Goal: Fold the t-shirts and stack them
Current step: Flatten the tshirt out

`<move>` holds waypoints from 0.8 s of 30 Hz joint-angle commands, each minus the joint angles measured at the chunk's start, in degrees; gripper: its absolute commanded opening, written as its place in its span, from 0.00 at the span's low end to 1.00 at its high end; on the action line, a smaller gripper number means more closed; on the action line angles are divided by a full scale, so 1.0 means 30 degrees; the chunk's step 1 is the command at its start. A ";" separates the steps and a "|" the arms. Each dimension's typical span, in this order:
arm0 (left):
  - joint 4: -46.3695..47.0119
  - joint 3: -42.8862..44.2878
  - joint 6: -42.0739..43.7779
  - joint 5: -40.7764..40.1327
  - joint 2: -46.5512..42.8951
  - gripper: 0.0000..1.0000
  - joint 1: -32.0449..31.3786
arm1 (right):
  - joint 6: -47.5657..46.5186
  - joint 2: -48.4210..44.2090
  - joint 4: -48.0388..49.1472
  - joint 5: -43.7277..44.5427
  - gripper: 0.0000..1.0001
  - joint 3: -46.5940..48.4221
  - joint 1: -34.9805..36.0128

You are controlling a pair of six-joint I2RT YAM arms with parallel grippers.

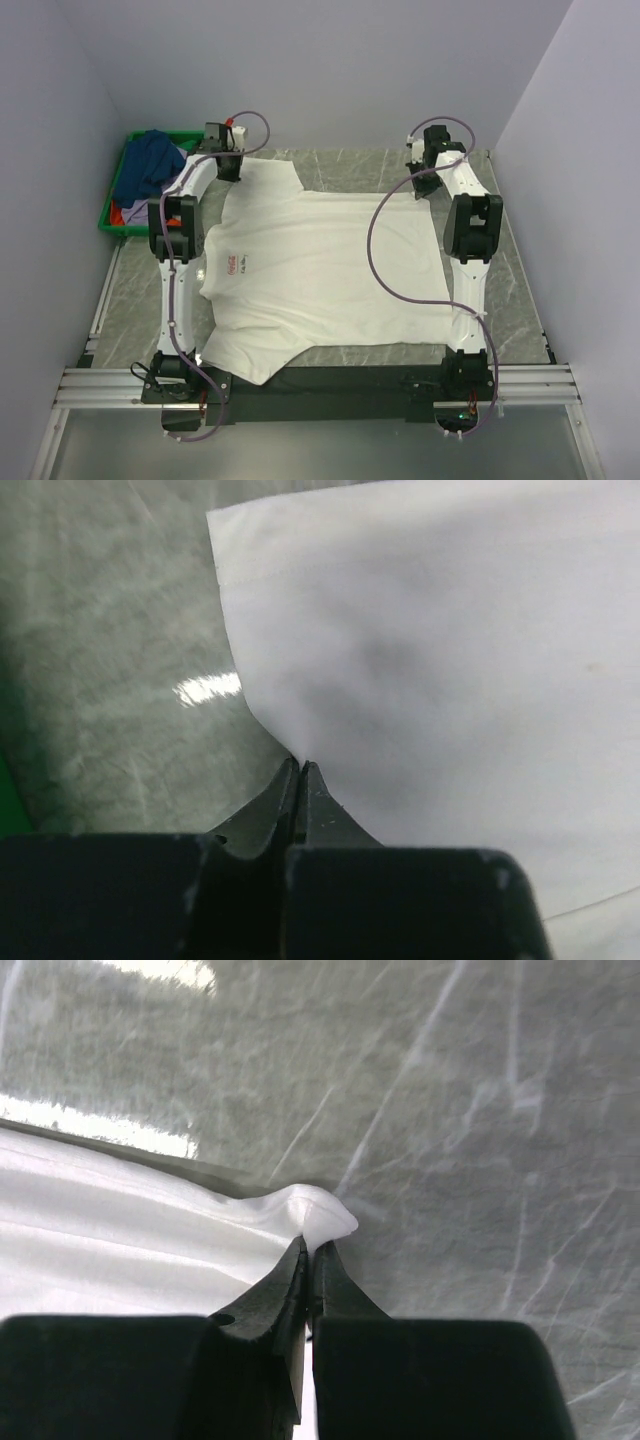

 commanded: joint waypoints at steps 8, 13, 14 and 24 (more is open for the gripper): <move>0.5928 0.2320 -0.0082 0.1462 -0.1250 0.00 0.0985 | 0.0818 -0.1636 0.3728 0.0807 0.00 0.1509 -0.1065; 0.7043 0.1620 0.0094 0.2283 -0.1602 0.00 0.1044 | 0.0671 -0.1636 0.4259 0.0340 0.00 0.1918 -0.1124; 0.7363 0.1385 0.0094 0.2662 -0.1864 0.00 0.1073 | 0.0613 -0.1665 0.4317 0.0280 0.00 0.1977 -0.1124; 0.8129 -0.3912 0.0326 0.4976 -0.6053 0.00 0.2098 | -0.0441 -0.4212 0.4494 -0.0891 0.00 -0.1094 -0.1241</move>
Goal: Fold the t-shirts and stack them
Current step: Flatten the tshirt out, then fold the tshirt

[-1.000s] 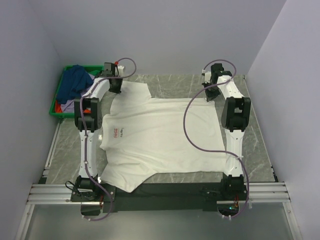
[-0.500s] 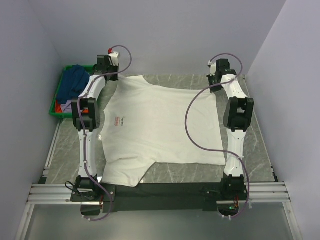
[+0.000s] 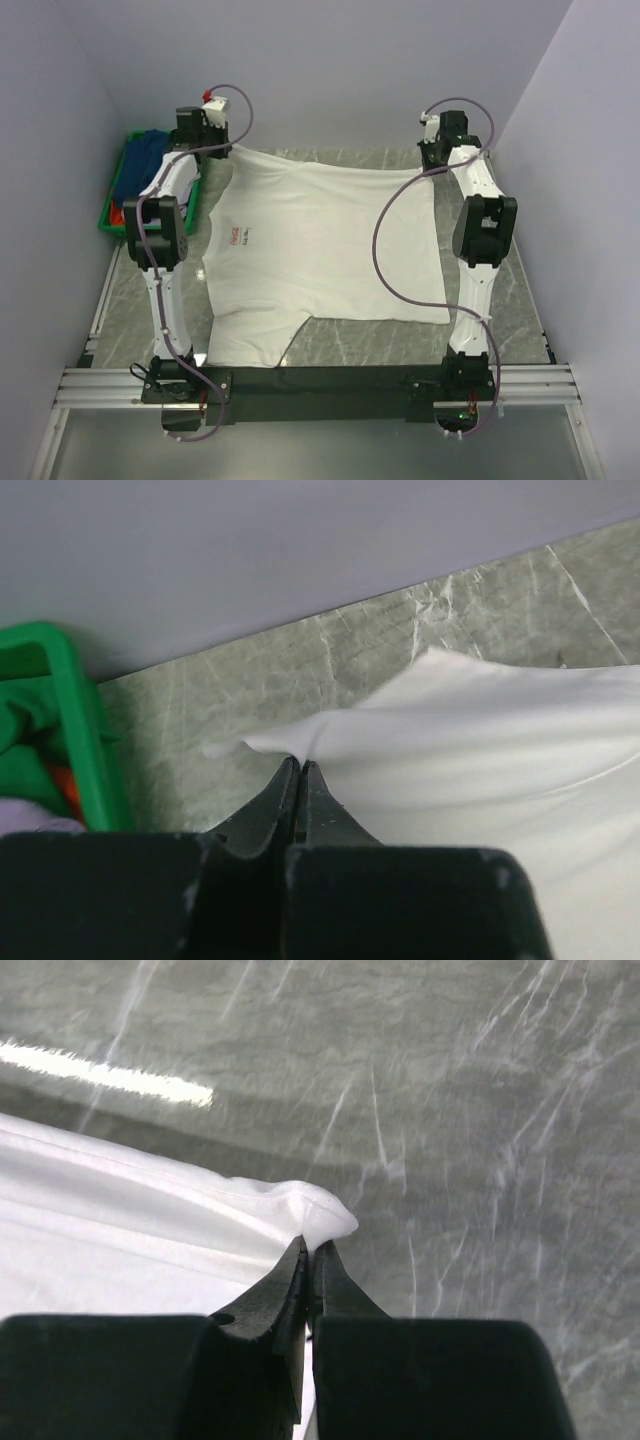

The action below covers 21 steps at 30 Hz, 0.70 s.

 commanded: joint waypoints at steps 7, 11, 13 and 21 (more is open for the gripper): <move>0.0710 -0.4642 0.1995 0.2165 -0.5800 0.00 0.0897 | -0.1502 -0.3570 -0.0312 -0.0976 0.00 -0.1708 -0.0550; -0.0051 -0.6839 0.3283 0.2459 -0.7555 0.00 0.0926 | -0.2262 -0.4039 -0.1015 -0.1620 0.00 -0.2410 -0.0608; -0.0082 -0.8274 0.3578 0.2372 -0.8521 0.00 0.0897 | -0.2672 -0.4419 -0.1134 -0.1941 0.00 -0.3083 -0.0608; -0.0756 -1.3427 0.5161 0.2518 -1.1396 0.00 0.0926 | -0.3670 -0.5445 -0.1104 -0.2236 0.00 -0.5954 -0.0726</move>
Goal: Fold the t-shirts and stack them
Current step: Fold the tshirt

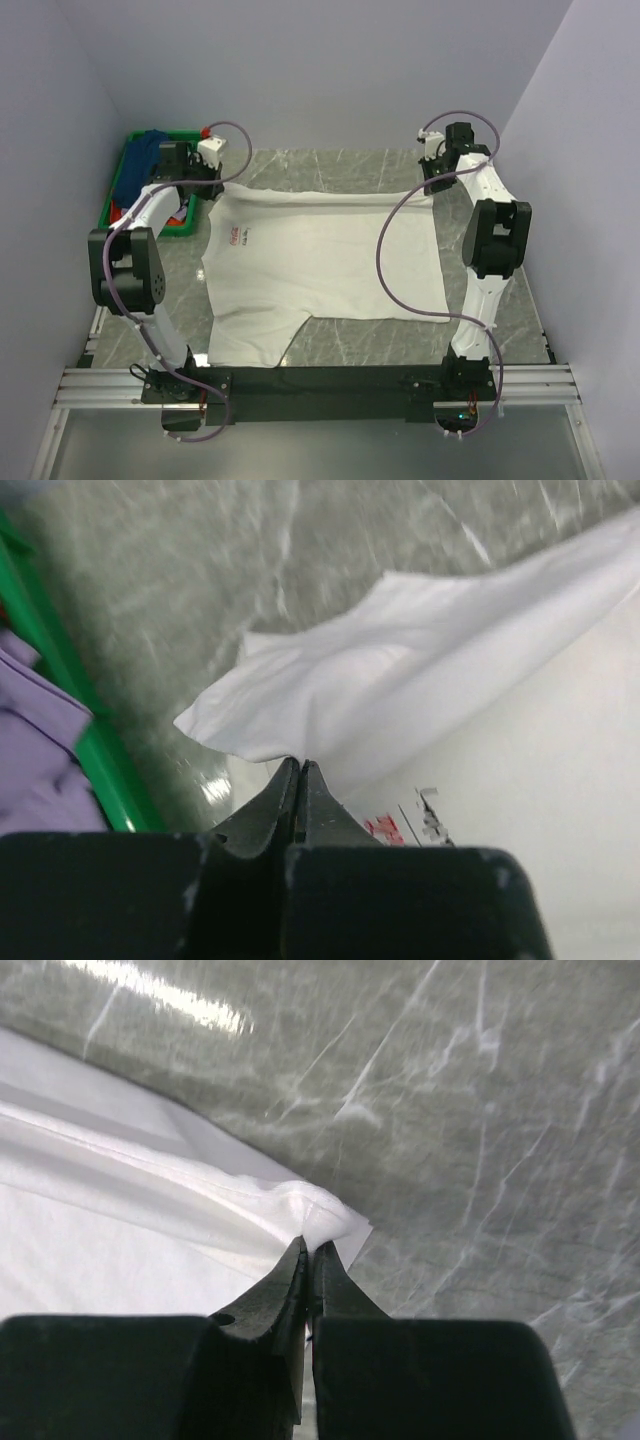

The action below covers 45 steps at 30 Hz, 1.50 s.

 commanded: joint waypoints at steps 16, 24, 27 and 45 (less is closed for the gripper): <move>-0.0972 -0.2492 0.1960 -0.0400 -0.0456 0.00 -0.0307 | -0.3197 -0.0182 -0.4074 -0.1186 0.61 0.1130 -0.0354; -0.1265 -0.1994 0.2107 -0.0575 -0.0105 0.00 -0.0512 | -0.3283 0.2456 -0.6626 -0.0925 0.50 0.4415 0.0231; -0.1353 -0.1847 0.2137 -0.0604 0.0100 0.00 -0.0542 | -0.3225 0.2720 -0.6450 -0.0427 0.49 0.4269 0.0437; -0.1735 0.0670 0.0732 -0.0633 0.1418 0.00 -0.0600 | -0.3663 0.2371 -0.5836 0.0073 0.00 0.5000 0.0408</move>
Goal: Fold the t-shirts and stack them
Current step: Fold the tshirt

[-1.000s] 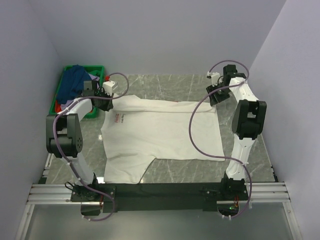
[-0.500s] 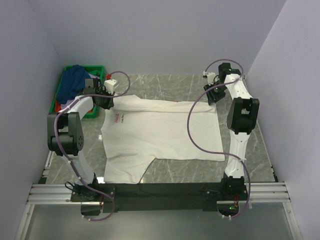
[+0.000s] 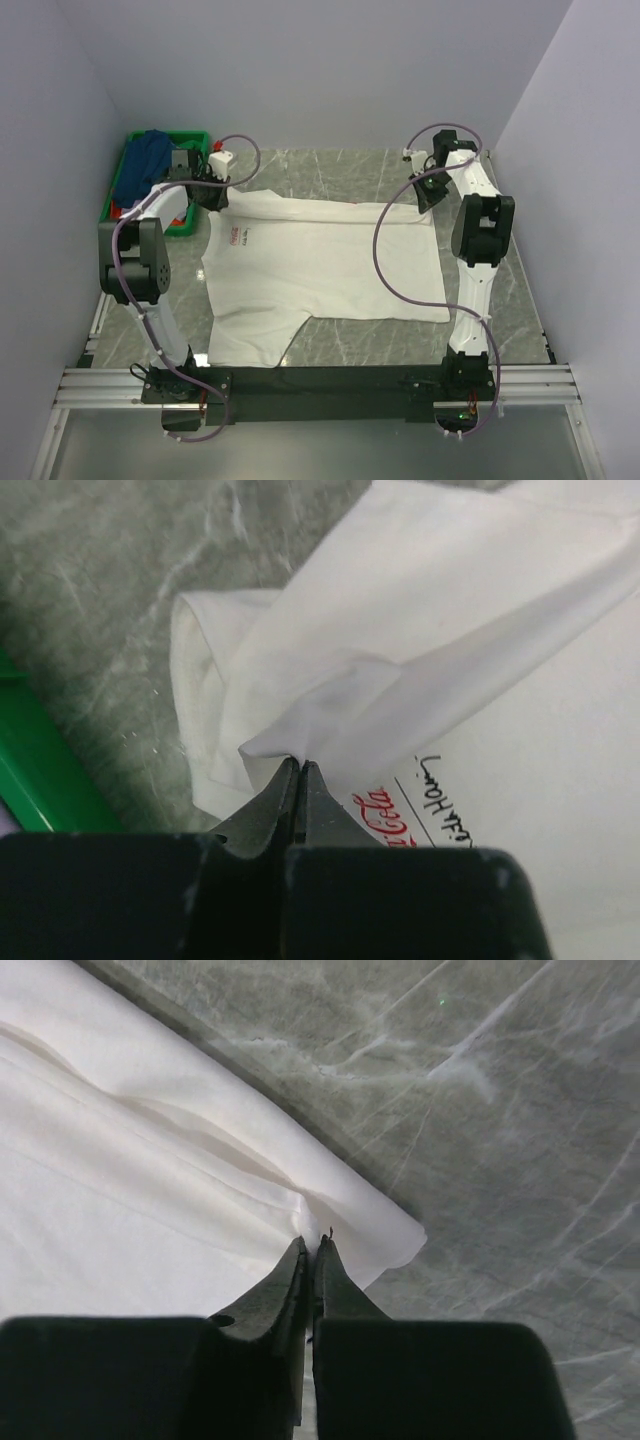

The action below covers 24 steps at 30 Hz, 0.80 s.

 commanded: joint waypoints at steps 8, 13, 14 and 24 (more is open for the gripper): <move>0.0533 0.4255 -0.1856 -0.0447 0.1425 0.00 -0.0039 | -0.0341 -0.2283 0.3673 0.1338 0.00 0.1725 -0.0052; 0.0710 0.3616 -0.1097 -0.0594 0.0607 0.00 0.0019 | -0.0867 -0.3305 0.5106 0.1048 0.00 0.0591 -0.0081; 0.0797 0.2947 -0.0978 -0.0536 0.0402 0.00 -0.0010 | -0.1043 -0.3917 0.5401 0.0959 0.00 0.0032 -0.0081; -0.0925 -0.0663 0.1745 -0.0299 -0.0479 0.09 -0.0625 | -0.4322 -0.5272 0.4732 0.1074 0.00 -0.4835 0.0065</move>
